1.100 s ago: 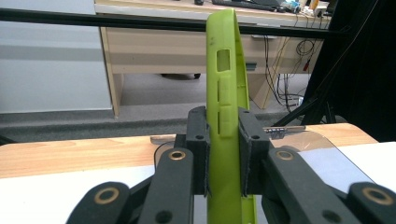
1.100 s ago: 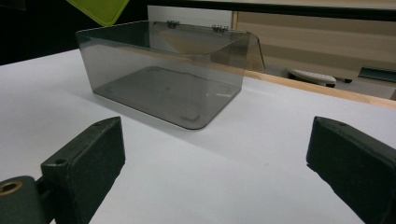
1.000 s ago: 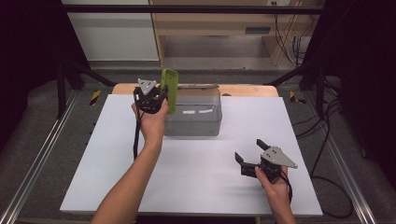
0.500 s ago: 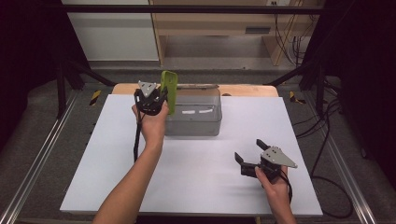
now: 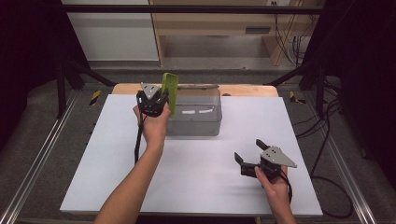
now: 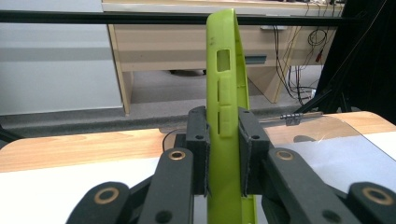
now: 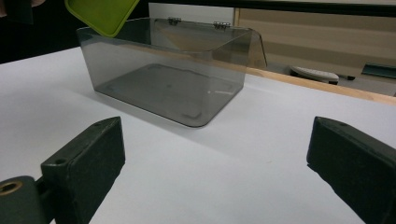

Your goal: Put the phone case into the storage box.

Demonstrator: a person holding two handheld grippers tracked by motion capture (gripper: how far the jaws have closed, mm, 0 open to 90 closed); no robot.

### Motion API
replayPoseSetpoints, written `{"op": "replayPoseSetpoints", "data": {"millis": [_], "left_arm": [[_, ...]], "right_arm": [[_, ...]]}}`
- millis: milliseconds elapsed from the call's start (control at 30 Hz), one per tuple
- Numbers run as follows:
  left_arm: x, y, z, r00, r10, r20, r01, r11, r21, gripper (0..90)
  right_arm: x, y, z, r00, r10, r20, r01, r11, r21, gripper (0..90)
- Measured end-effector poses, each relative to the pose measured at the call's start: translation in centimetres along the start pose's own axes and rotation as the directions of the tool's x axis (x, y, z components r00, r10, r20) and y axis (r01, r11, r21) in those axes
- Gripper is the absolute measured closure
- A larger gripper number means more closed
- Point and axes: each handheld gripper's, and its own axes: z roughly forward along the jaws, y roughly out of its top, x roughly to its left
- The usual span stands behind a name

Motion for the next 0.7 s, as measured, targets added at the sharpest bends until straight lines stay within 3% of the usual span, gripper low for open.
{"op": "replayPoseSetpoints", "data": {"millis": [700], "left_arm": [[0.12, -0.69, 0.38, 0.9999, 0.007, -0.009, -0.007, 1.0000, 0.007, 77.6]], "right_arm": [[0.05, -0.04, 0.06, 1.0000, -0.001, -0.007, 0.001, 1.000, 0.005, 4.7]]}}
